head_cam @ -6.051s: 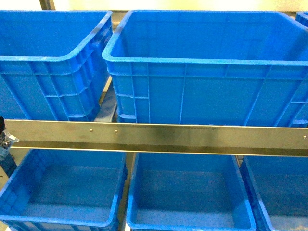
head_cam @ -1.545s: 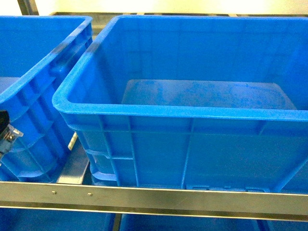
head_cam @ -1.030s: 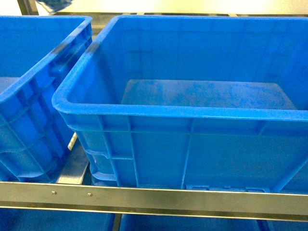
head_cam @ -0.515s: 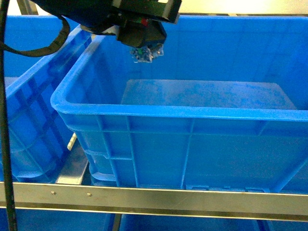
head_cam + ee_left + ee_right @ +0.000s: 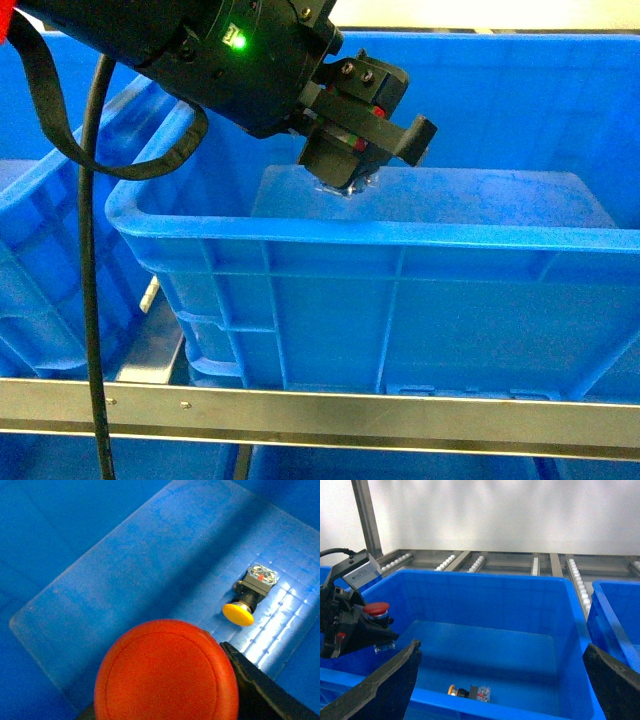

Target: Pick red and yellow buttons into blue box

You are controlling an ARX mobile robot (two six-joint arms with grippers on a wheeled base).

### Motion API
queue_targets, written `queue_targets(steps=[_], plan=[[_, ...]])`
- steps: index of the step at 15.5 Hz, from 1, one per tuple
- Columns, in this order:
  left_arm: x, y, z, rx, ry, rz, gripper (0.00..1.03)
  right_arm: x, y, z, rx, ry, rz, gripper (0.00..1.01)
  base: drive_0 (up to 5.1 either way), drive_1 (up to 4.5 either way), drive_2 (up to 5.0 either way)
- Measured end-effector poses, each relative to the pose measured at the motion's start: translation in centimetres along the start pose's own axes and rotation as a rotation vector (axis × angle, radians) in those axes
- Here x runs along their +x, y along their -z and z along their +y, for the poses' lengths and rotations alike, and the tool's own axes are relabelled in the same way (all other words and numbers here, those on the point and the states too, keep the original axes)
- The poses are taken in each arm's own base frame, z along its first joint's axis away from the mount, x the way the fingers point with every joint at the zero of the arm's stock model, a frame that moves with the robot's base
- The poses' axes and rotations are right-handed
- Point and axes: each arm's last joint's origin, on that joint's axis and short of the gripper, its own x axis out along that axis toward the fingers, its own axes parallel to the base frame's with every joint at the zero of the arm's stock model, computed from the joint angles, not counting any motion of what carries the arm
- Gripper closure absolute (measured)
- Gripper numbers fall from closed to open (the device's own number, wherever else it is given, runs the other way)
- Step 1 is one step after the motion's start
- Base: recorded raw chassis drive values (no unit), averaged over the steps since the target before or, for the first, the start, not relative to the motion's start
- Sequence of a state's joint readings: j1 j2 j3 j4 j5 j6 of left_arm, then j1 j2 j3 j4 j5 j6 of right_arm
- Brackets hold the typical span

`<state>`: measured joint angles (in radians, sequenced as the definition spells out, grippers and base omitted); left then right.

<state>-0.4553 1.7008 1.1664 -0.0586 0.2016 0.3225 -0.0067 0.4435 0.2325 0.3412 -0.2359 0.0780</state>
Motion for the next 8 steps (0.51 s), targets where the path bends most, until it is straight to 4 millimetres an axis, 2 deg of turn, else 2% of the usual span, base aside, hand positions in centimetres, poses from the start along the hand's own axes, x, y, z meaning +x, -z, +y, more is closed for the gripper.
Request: queue_targets(steps=[5,7,8], plan=[[-1.0,0.7,0.7,-0.040,-0.067,-0.069,0.05,0.0,0.0,0.0,0.000,0.000,0.000,0.03,0.0,0.00,0.0],[-3.2,1.1,1.3,-0.089,-0.142,-0.146,0.05,0.0,0.0,0.0,0.000,0.000,0.000,0.03,0.0,0.00,0.0],[-5.0,1.0,1.5,-0.115,-0.203,-0.227,0.05,0.0,0.0,0.0,0.000,0.000,0.000,0.03,0.0,0.00,0.0]])
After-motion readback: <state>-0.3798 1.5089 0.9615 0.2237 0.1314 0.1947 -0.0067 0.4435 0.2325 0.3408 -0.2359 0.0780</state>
